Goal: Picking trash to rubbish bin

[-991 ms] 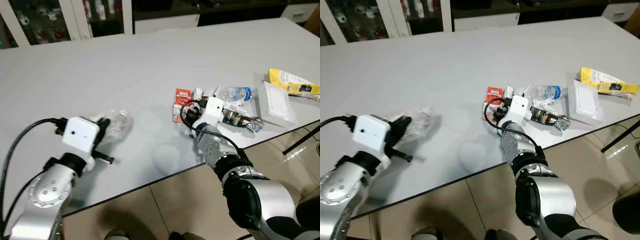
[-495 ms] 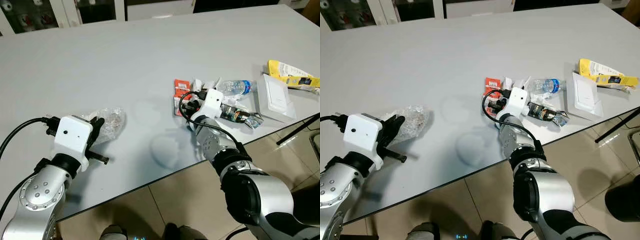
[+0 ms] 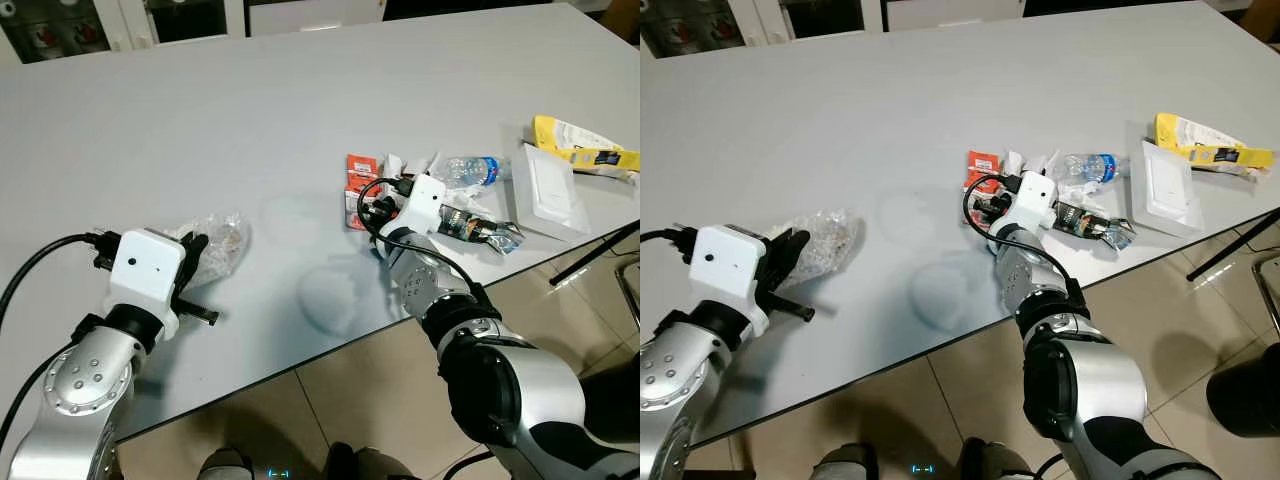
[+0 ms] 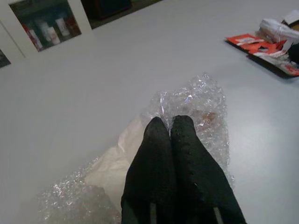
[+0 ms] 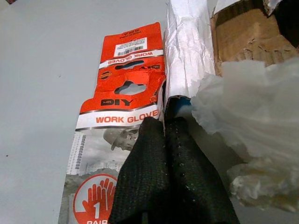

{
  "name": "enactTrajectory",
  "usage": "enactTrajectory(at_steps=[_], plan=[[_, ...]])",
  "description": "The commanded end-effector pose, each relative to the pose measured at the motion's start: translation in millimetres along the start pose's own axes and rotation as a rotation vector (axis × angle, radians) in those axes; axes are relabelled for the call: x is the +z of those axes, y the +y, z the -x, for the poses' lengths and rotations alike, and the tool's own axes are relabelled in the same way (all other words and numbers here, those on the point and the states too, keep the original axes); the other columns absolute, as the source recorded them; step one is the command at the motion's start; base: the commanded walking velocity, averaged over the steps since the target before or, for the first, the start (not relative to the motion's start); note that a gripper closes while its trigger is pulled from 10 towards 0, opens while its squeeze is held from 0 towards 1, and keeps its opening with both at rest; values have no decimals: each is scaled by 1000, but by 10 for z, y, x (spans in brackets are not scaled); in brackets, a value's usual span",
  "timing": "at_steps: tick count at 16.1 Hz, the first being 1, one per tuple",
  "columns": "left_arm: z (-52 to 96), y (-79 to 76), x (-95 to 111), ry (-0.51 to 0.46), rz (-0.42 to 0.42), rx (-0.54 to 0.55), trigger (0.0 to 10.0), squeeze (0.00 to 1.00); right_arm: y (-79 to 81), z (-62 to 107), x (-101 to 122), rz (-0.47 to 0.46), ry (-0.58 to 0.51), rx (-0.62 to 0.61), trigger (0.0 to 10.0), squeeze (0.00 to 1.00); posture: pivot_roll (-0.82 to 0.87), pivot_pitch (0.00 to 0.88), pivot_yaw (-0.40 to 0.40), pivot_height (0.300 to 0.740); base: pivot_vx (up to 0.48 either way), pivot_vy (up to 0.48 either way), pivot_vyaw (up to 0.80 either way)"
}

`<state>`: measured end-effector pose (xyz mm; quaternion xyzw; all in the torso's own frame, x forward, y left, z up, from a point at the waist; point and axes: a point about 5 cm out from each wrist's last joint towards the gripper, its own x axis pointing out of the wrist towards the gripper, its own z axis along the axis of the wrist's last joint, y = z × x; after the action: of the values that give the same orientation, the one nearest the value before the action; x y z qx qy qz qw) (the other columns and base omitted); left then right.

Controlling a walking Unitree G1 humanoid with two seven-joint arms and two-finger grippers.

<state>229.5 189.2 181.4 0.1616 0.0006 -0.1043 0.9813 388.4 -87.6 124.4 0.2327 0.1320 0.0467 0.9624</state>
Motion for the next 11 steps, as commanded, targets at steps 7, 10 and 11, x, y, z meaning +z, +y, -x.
enactTrajectory(at_steps=[7,10,11], plan=[[-243,-14,-78,-32,41,72,10000,0,195,-16,-22,-87,45,129,0,0,164,58,-87,740,0,0,0],[-313,-6,-95,-46,80,106,10000,0,327,-27,116,-98,-13,232,0,0,135,42,-84,740,0,0,0],[-336,-28,-130,-38,124,131,10000,0,362,-19,207,-118,-66,296,0,0,126,24,-86,740,0,0,0]])
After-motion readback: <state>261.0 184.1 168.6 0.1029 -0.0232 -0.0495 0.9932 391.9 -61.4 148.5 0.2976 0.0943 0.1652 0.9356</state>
